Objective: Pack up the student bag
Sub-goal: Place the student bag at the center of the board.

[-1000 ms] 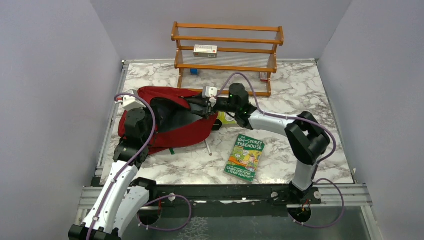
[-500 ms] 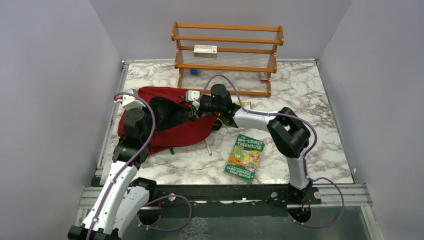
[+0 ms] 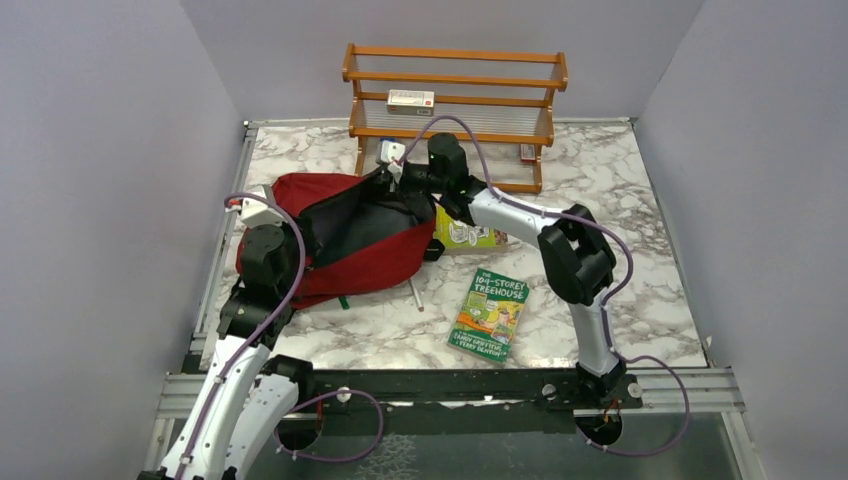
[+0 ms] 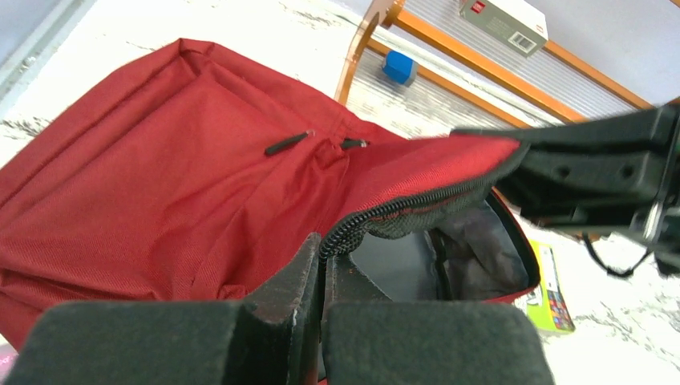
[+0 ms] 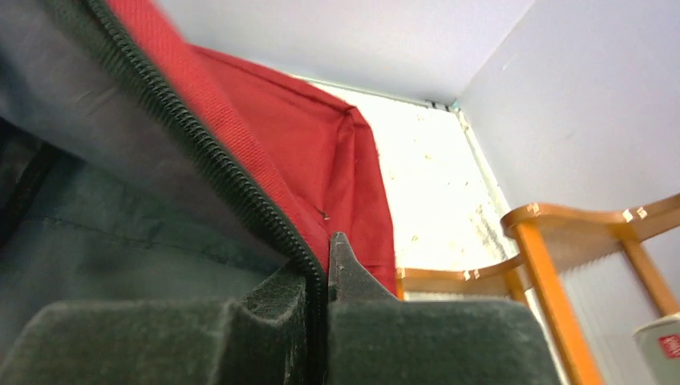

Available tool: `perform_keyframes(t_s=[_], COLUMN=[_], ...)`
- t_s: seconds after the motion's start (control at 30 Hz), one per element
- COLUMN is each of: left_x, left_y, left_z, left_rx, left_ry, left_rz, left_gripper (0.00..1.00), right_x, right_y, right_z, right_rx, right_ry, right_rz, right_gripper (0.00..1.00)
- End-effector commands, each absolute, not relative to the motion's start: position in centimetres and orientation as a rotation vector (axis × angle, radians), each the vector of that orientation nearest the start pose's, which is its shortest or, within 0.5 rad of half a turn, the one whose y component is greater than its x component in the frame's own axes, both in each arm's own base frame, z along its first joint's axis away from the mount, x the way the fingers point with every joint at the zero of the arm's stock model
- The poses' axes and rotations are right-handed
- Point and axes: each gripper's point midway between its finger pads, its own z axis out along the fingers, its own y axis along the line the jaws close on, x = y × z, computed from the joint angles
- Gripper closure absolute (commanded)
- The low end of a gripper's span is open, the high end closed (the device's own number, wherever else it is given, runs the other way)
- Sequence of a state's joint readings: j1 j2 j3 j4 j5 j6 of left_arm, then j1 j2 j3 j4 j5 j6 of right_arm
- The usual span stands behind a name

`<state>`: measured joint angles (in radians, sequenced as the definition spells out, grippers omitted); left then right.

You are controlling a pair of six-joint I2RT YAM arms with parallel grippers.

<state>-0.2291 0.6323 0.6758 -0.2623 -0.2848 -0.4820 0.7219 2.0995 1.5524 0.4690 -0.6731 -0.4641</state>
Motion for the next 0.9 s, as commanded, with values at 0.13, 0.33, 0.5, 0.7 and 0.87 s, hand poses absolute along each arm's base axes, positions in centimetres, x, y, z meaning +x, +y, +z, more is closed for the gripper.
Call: perform_keyframes(t_s=[0.13, 0.33, 0.5, 0.7, 0.87], left_x=[25.9, 24.6, 24.4, 23.9, 23.9], left_y=[-4.5, -3.2, -1.7, 0.7, 1.8], left_z=[21.8, 19.5, 17.9, 16.8, 16.5], left_rx=[-0.466, -0.561, -0.663, -0.755, -0.810], left_ry=[1.853, 1.920, 1.933, 1.929, 1.900], left_rz=[-0.341, -0.268, -0.174, -0.021, 0.046], left_gripper=[1.00, 1.00, 1.00, 1.00, 1.00], right_x=[41.2, 43.5, 45.5, 46.9, 47.8], right_y=[46.8, 47.9, 48.7, 48.3, 47.7], right_z=[18.9, 17.4, 16.1, 14.8, 13.8], right_rx=[-1.509, -1.563, -1.518, -1.475, -1.428], right_ry=[1.078, 1.107, 1.086, 1.123, 1.175], right_rz=[0.938, 0.969, 0.927, 0.870, 0.827], right_gripper=[0.99, 0.87, 0.75, 0.61, 0.60])
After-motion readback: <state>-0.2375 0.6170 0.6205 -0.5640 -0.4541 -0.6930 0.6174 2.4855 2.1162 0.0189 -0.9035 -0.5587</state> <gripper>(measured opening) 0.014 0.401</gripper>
